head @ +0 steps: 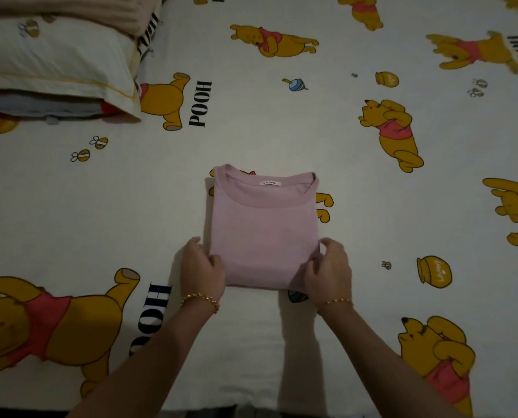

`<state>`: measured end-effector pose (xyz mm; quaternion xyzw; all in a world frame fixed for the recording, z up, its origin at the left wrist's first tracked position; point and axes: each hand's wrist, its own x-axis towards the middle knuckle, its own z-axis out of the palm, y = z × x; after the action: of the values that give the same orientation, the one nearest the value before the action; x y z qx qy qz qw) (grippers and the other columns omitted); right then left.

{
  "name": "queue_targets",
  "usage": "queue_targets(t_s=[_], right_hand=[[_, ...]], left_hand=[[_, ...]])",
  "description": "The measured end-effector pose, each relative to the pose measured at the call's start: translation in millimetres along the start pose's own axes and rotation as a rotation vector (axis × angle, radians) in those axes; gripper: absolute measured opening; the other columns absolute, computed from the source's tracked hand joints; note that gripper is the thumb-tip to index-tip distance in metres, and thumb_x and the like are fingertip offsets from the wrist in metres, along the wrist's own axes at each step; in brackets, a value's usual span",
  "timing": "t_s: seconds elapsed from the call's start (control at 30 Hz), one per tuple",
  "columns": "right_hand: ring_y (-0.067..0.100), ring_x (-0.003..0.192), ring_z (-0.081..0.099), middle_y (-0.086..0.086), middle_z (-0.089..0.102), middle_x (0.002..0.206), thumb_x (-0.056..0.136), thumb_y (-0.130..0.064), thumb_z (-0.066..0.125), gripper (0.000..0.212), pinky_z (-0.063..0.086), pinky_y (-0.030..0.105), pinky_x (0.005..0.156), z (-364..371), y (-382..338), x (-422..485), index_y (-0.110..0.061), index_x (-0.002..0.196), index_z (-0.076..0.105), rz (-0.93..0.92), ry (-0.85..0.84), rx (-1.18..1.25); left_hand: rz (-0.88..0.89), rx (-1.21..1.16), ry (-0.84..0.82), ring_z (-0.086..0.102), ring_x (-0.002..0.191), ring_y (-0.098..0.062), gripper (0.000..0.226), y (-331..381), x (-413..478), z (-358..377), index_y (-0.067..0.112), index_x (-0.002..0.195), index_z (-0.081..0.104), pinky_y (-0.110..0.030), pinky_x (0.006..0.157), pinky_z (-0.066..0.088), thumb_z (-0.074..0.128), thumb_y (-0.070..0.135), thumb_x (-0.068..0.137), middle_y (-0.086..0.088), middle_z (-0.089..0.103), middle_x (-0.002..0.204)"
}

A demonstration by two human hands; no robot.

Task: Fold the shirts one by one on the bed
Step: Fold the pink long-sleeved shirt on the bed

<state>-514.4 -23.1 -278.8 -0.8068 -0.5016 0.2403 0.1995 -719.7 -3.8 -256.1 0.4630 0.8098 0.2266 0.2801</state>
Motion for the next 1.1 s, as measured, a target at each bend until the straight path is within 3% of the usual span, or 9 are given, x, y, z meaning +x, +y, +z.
queue_targets(t_s=[0.07, 0.17, 0.27, 0.4, 0.57, 0.7, 0.87, 0.97, 1.1], right_hand=[[0.028, 0.134, 0.037, 0.012, 0.04, 0.144, 0.086, -0.015, 0.047, 0.05, 0.034, 0.046, 0.108, 9, -11, 4, -0.006, 0.136, 0.041, -0.178, 0.053, -0.127], [0.022, 0.146, 0.014, 0.008, 0.018, 0.158, 0.089, -0.03, 0.029, 0.065, 0.009, 0.046, 0.116, 29, -27, 11, -0.008, 0.15, 0.022, -0.309, -0.019, -0.266], [0.02, 0.147, 0.008, 0.006, 0.009, 0.16, 0.093, -0.045, 0.02, 0.069, 0.003, 0.048, 0.118, 49, -16, 23, -0.011, 0.152, 0.009, -0.346, -0.072, -0.368], [0.016, 0.147, 0.0, 0.005, 0.005, 0.159, 0.093, -0.054, 0.018, 0.074, 0.0, 0.046, 0.119, 59, 2, 33, -0.012, 0.152, 0.007, -0.338, -0.069, -0.391], [0.016, 0.148, -0.001, 0.003, 0.004, 0.159, 0.093, -0.05, 0.019, 0.071, -0.002, 0.045, 0.119, 57, -9, 58, -0.013, 0.153, 0.007, -0.357, -0.032, -0.319], [0.017, 0.148, 0.004, 0.004, 0.009, 0.16, 0.094, -0.046, 0.02, 0.068, 0.004, 0.042, 0.119, 55, -20, 87, -0.012, 0.152, 0.012, -0.298, 0.011, -0.147], [0.024, 0.132, 0.034, 0.011, 0.043, 0.142, 0.098, -0.039, 0.027, 0.05, 0.025, 0.043, 0.104, 41, -27, 130, -0.01, 0.132, 0.048, 0.003, 0.162, -0.068], [0.024, 0.117, 0.041, 0.007, 0.052, 0.123, 0.097, -0.04, 0.038, 0.037, 0.027, 0.041, 0.093, 39, -29, 149, -0.013, 0.108, 0.062, 0.073, 0.135, -0.134], [0.026, 0.099, 0.047, 0.006, 0.055, 0.101, 0.096, -0.034, 0.045, 0.023, 0.031, 0.038, 0.083, 42, -34, 160, -0.013, 0.092, 0.055, 0.086, 0.182, -0.021]], left_hand=[[0.232, 0.09, 0.024, 0.047, 0.123, -0.029, 0.047, 8, 7, 10, 0.003, 0.136, 0.041, -0.033, 0.098, 0.04, 0.047, 0.011, 0.09, -0.015, 0.048, 0.135], [0.47, 0.275, -0.103, 0.018, 0.144, -0.022, 0.058, 9, 19, 39, 0.008, 0.148, 0.023, -0.033, 0.116, 0.014, 0.029, 0.027, 0.093, -0.008, 0.02, 0.156], [0.469, 0.428, -0.171, 0.012, 0.146, -0.021, 0.068, -3, 30, 62, 0.011, 0.15, 0.011, -0.036, 0.117, 0.003, 0.011, 0.039, 0.089, -0.007, 0.012, 0.158], [0.428, 0.506, -0.12, 0.021, 0.143, -0.027, 0.068, -16, 35, 74, 0.006, 0.149, 0.018, -0.048, 0.116, 0.011, 0.022, 0.038, 0.089, -0.013, 0.018, 0.156], [0.389, 0.451, -0.098, -0.012, 0.143, -0.014, 0.069, -9, 58, 73, 0.014, 0.148, -0.006, -0.05, 0.113, -0.011, 0.004, 0.046, 0.088, 0.001, -0.014, 0.155], [0.224, 0.339, -0.03, -0.004, 0.147, -0.018, 0.074, 3, 93, 76, 0.009, 0.151, 0.006, -0.048, 0.115, -0.001, 0.006, 0.048, 0.087, -0.005, 0.002, 0.159], [0.118, 0.096, 0.177, 0.043, 0.126, -0.03, 0.053, 25, 128, 68, 0.008, 0.124, 0.056, -0.048, 0.105, 0.028, 0.029, 0.037, 0.09, -0.011, 0.054, 0.132], [0.075, 0.027, 0.191, 0.048, 0.117, -0.033, 0.043, 32, 141, 67, 0.007, 0.108, 0.063, -0.048, 0.102, 0.033, 0.038, 0.038, 0.091, -0.012, 0.058, 0.12], [0.137, -0.012, 0.254, 0.053, 0.107, -0.032, 0.029, 35, 150, 67, 0.009, 0.099, 0.064, -0.044, 0.095, 0.037, 0.053, 0.034, 0.089, -0.011, 0.061, 0.111]])
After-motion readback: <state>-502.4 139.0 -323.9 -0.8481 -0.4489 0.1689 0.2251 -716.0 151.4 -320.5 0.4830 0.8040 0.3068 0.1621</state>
